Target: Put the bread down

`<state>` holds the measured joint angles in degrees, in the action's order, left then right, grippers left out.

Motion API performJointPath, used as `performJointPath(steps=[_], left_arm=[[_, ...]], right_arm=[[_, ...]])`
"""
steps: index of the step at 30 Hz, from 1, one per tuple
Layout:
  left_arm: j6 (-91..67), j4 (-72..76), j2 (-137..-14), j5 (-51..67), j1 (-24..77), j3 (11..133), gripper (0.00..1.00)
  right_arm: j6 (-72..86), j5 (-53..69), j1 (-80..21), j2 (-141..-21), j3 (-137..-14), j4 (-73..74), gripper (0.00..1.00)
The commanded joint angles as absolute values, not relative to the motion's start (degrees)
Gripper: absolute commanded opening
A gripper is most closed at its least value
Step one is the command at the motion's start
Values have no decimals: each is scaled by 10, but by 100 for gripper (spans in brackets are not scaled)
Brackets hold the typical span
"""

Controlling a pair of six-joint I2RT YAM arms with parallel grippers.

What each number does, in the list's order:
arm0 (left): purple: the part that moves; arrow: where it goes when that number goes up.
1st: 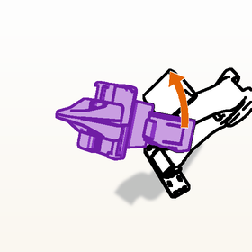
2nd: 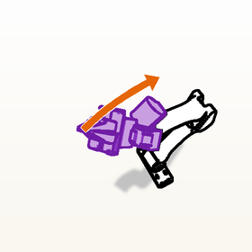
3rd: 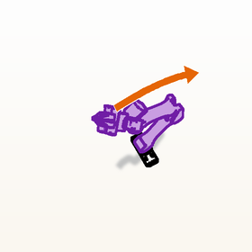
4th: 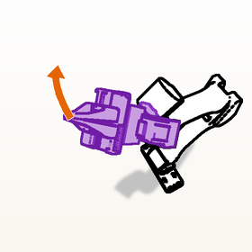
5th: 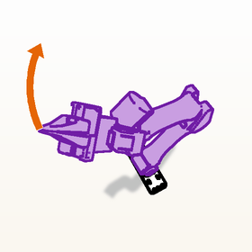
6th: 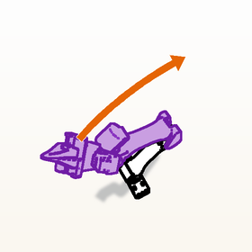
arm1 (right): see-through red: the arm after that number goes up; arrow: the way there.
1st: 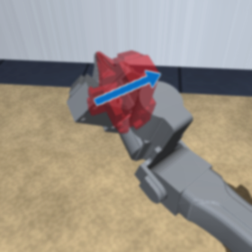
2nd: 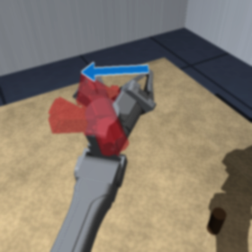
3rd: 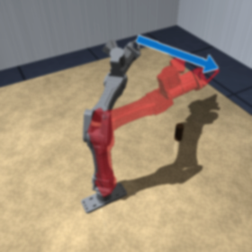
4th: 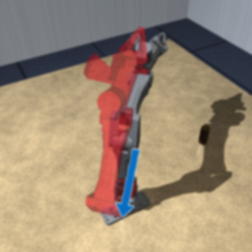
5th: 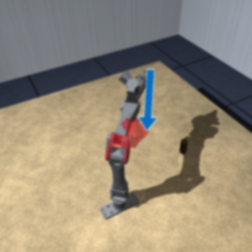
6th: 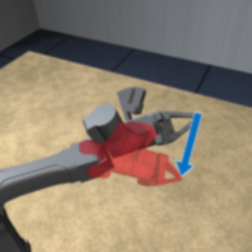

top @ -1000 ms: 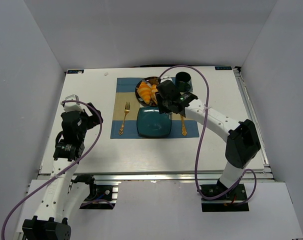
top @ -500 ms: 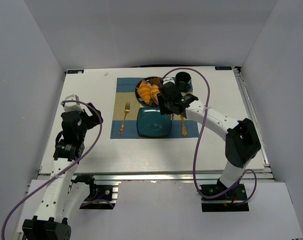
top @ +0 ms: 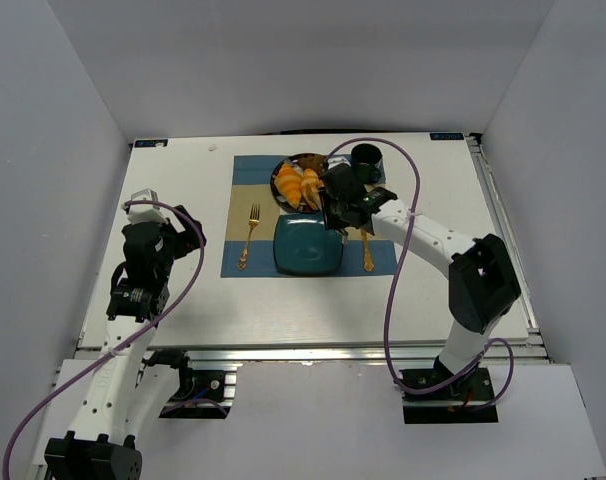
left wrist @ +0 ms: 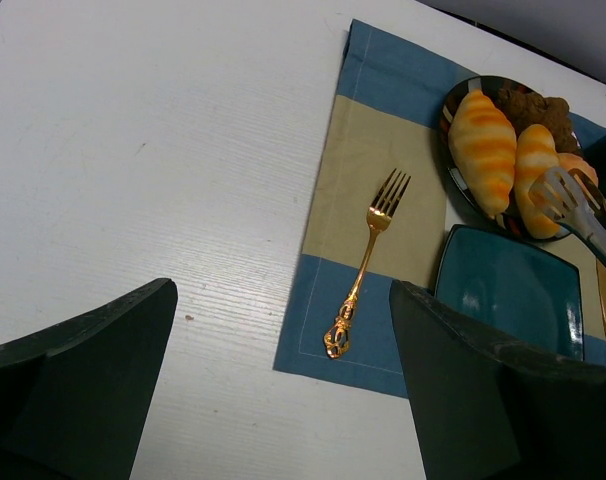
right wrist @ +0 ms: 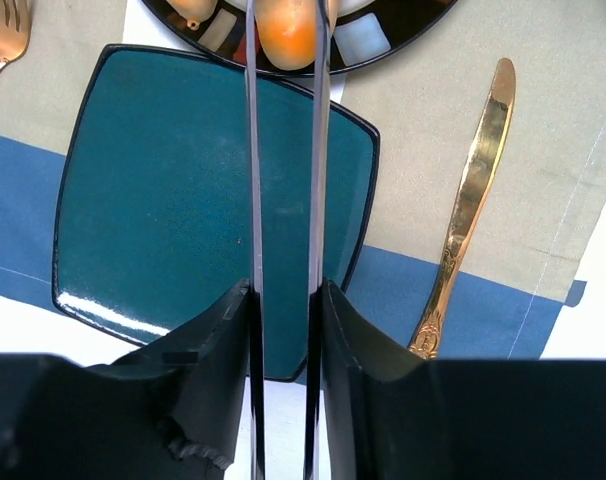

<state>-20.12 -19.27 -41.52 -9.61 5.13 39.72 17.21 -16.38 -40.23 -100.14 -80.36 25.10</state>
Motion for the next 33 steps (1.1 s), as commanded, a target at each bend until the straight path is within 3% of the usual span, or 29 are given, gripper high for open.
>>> performJointPath(steps=[1, 12, 18, 33], left_arm=[[-198, -189, -413, -91, 54, 396, 98], [-198, -189, -417, -89, 54, 396, 98], [-199, -189, -414, -90, 54, 395, 98], [-200, -189, -415, -87, 54, 395, 98]], right_arm=[[179, -165, -399, -979, -810, 223, 30], [168, -187, -398, -890, -838, 265, 30], [167, -161, -406, -836, -775, 275, 30], [231, -194, -539, -737, -647, 301, 29]])
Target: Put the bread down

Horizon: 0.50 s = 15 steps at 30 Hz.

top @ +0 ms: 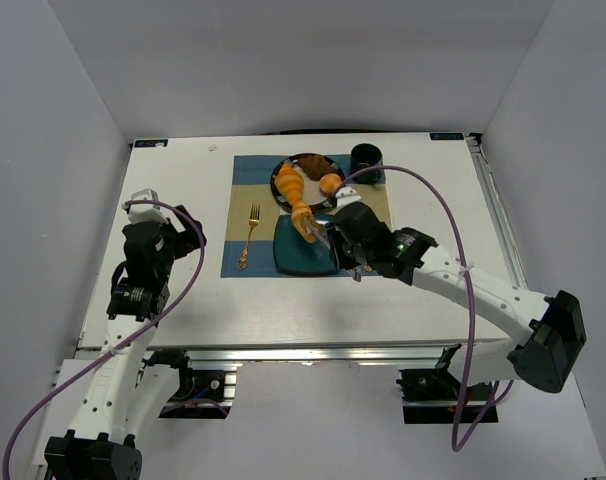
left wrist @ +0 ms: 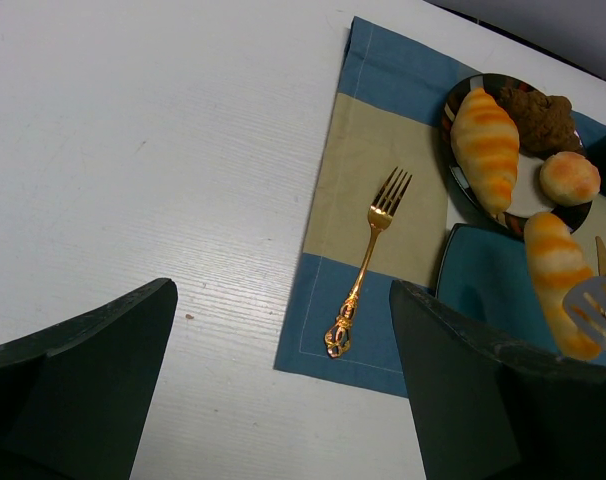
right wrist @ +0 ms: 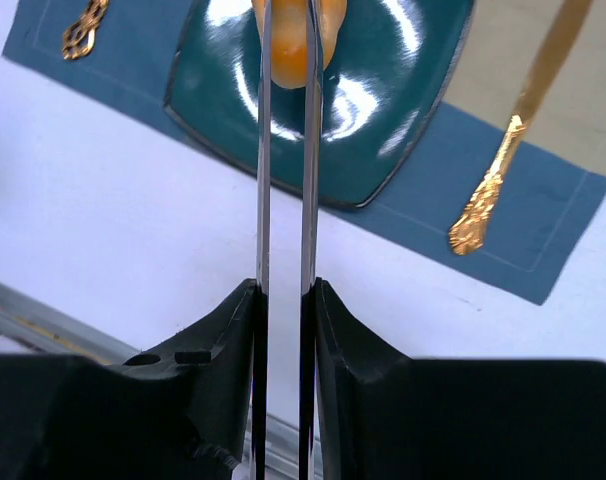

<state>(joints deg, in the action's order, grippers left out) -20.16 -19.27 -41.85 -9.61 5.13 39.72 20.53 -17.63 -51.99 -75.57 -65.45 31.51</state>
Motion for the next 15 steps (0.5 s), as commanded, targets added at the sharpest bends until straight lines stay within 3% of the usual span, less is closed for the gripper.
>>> performJointPath(steps=[1, 15], left_arm=[[-200, -189, -415, -88, 54, 395, 98], [-200, -188, -416, -87, 54, 394, 98]], right_arm=[[234, -195, -545, -737, -643, 298, 29], [265, -214, -600, -778, -602, 274, 30]])
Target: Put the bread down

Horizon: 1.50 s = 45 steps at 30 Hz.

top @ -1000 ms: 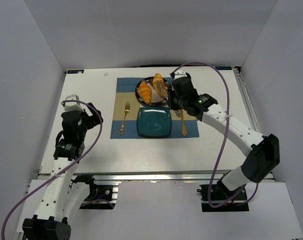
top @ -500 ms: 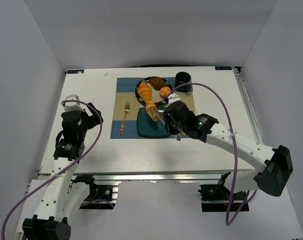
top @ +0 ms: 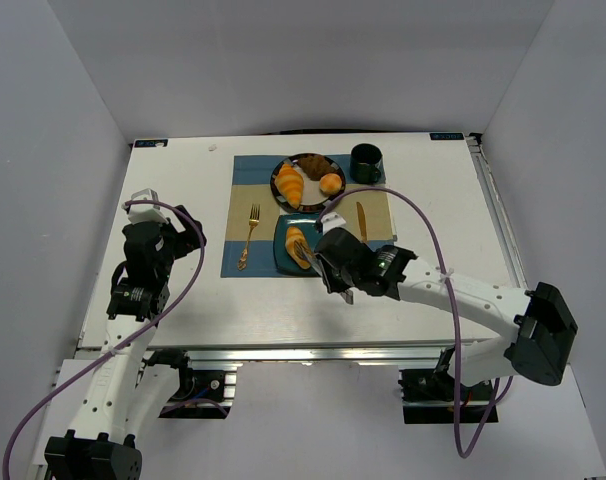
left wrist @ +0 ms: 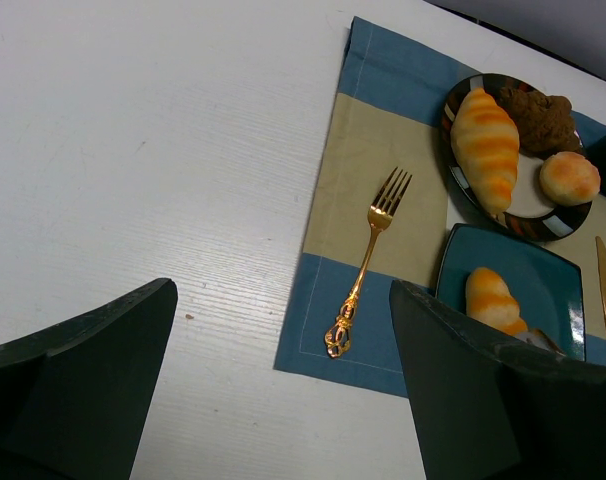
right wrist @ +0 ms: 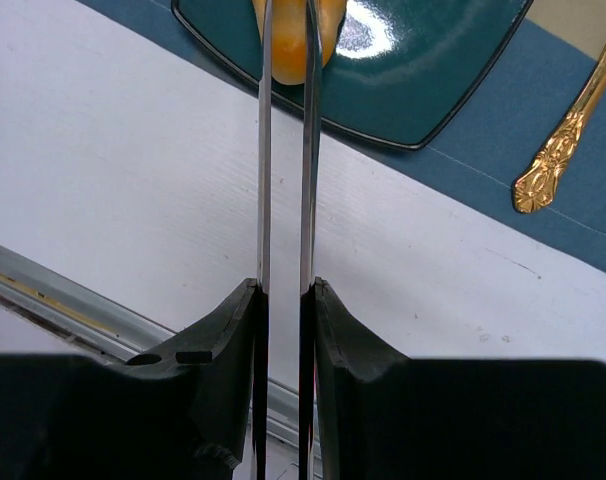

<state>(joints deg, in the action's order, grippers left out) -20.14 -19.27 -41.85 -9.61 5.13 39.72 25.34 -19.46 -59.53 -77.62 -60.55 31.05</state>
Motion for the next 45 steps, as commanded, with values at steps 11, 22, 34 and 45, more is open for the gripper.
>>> performJointPath(steps=[11, 22, 34, 45], left_arm=[[-200, -188, -417, -83, 54, 394, 98], [-200, -188, -418, -83, 54, 394, 98], [-200, -188, -421, -77, 54, 392, 98], [-200, -188, -430, -74, 54, 392, 98]], right_arm=[[266, -215, -611, -763, -618, 285, 53], [268, -300, -612, -747, -684, 280, 52], [180, -235, -487, -928, -844, 202, 52], [150, -150, -430, -1064, -951, 195, 53]])
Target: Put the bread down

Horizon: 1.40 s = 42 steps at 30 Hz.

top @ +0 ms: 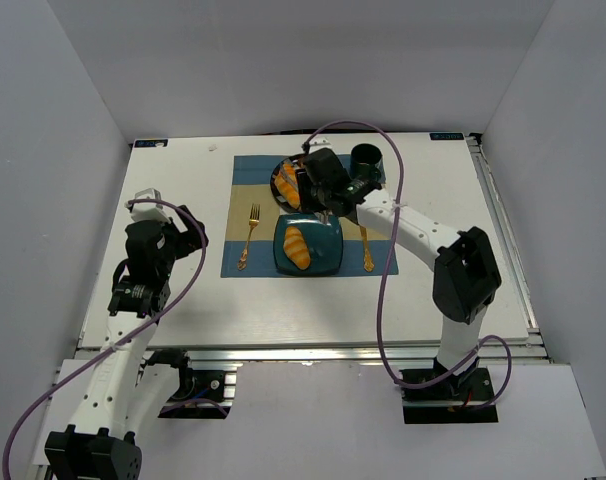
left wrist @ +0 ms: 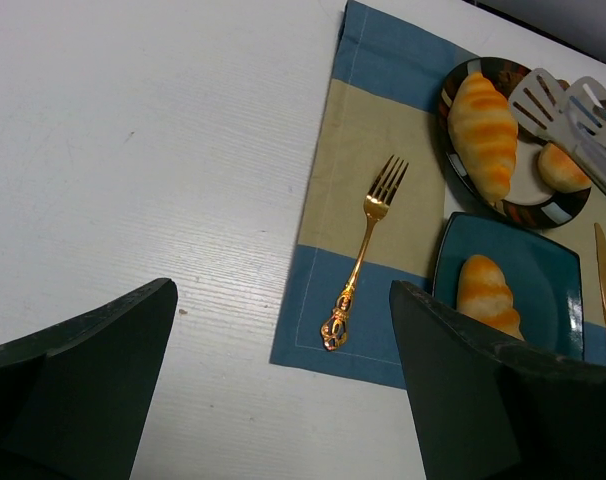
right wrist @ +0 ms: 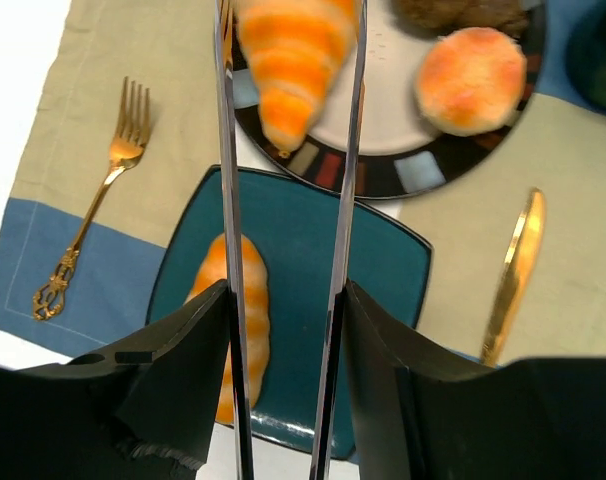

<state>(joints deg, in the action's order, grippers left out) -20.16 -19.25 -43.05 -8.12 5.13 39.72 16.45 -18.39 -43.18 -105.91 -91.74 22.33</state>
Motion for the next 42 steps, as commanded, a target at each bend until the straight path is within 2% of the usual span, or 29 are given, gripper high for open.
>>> performJointPath(steps=[1, 27, 42], left_arm=[[-200, -188, -432, -74, 54, 392, 98], [-200, -192, -441, -76, 54, 395, 98], [-200, -192, -441, -77, 54, 394, 98]], right_arm=[[153, -147, -428, -1068, -950, 193, 52], [188, -132, -418, -1095, -863, 155, 52], [204, -125, -419, -1059, -811, 152, 53]])
